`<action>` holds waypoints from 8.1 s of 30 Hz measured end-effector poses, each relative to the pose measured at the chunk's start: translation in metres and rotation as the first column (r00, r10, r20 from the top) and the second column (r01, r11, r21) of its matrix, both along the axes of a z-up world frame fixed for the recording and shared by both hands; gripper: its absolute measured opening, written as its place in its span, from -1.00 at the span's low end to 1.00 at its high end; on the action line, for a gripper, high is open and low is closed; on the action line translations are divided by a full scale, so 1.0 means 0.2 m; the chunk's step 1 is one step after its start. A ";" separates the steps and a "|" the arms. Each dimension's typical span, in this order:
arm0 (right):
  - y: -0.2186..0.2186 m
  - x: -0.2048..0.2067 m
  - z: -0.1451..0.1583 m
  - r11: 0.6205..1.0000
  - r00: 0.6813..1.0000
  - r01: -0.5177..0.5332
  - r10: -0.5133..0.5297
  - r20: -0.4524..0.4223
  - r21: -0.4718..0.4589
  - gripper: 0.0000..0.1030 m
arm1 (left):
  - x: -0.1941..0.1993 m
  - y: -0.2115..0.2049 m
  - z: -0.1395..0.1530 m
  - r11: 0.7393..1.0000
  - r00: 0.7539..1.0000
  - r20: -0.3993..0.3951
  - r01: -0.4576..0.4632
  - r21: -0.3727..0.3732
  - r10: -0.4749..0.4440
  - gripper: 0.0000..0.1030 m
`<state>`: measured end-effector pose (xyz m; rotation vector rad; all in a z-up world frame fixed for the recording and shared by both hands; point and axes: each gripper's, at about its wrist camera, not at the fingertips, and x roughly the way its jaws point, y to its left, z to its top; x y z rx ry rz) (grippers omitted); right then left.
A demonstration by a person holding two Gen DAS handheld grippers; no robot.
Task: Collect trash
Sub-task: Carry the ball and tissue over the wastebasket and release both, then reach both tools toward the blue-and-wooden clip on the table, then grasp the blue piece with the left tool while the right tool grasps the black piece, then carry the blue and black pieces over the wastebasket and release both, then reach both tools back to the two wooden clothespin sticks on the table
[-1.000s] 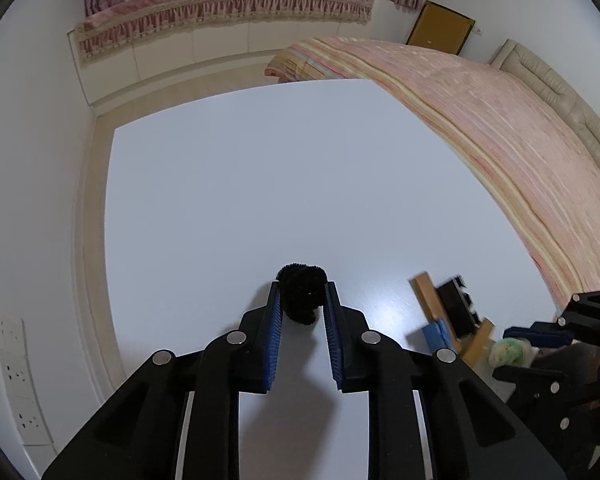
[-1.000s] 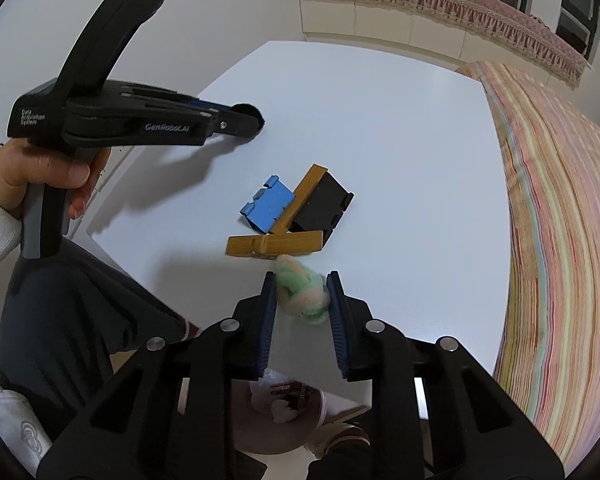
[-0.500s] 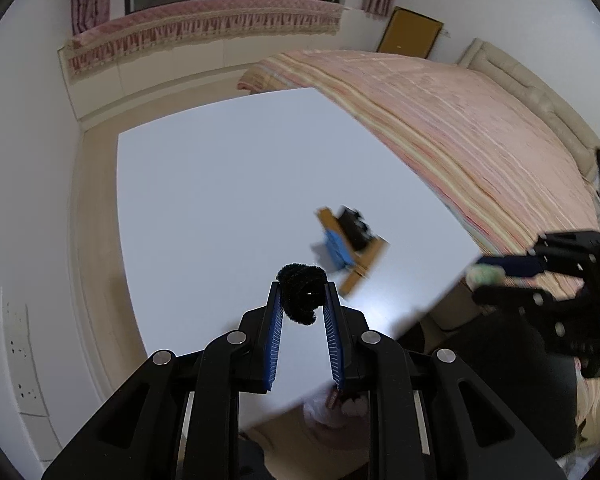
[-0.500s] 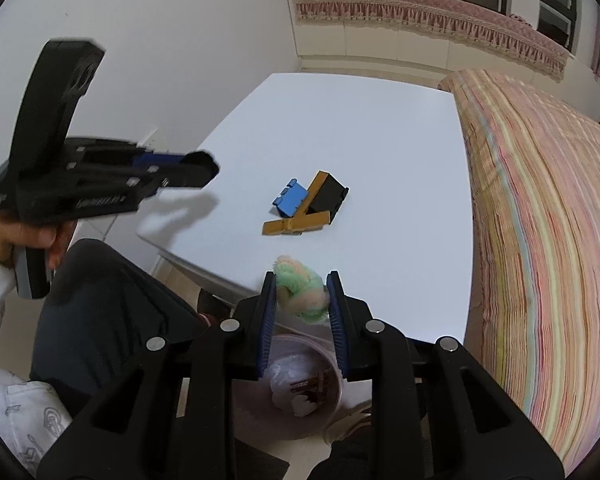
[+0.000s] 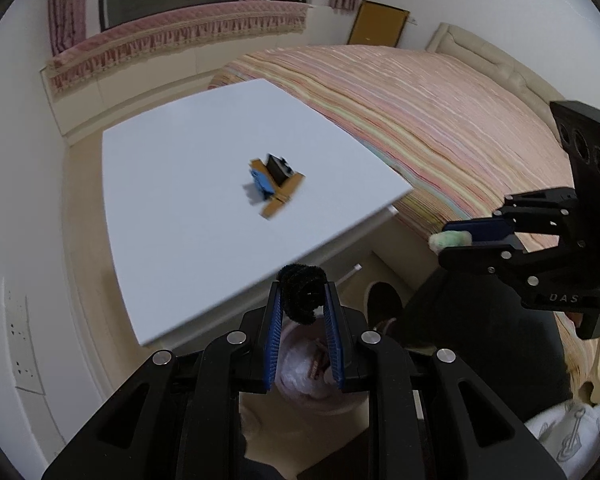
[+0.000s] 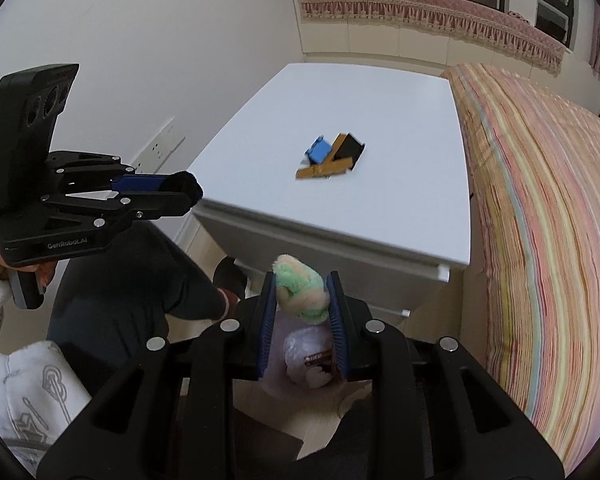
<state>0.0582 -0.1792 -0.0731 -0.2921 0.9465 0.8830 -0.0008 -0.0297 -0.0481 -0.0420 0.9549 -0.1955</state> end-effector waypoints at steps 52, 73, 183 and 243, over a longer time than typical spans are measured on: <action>-0.05 0.02 -0.08 0.998 0.998 0.053 -0.053 -0.031 -0.017 0.91 | -0.03 0.04 -0.03 0.994 0.995 -0.003 -0.095 -0.049 0.095 0.86; 0.16 0.46 -0.01 0.996 0.996 0.087 -0.086 0.017 -0.020 0.91 | 0.41 0.23 -0.03 0.983 0.986 -0.022 -0.164 -0.083 0.163 0.85; 0.17 0.36 0.05 0.999 1.000 0.024 -0.025 0.016 0.040 -0.55 | 0.27 0.11 0.00 0.998 0.999 -0.010 -0.044 -0.055 0.043 -0.73; 0.02 0.11 -0.09 1.000 0.999 0.012 -0.011 -0.044 0.008 0.92 | 0.14 0.14 -0.10 0.978 0.986 -0.063 -0.164 -0.127 0.157 0.85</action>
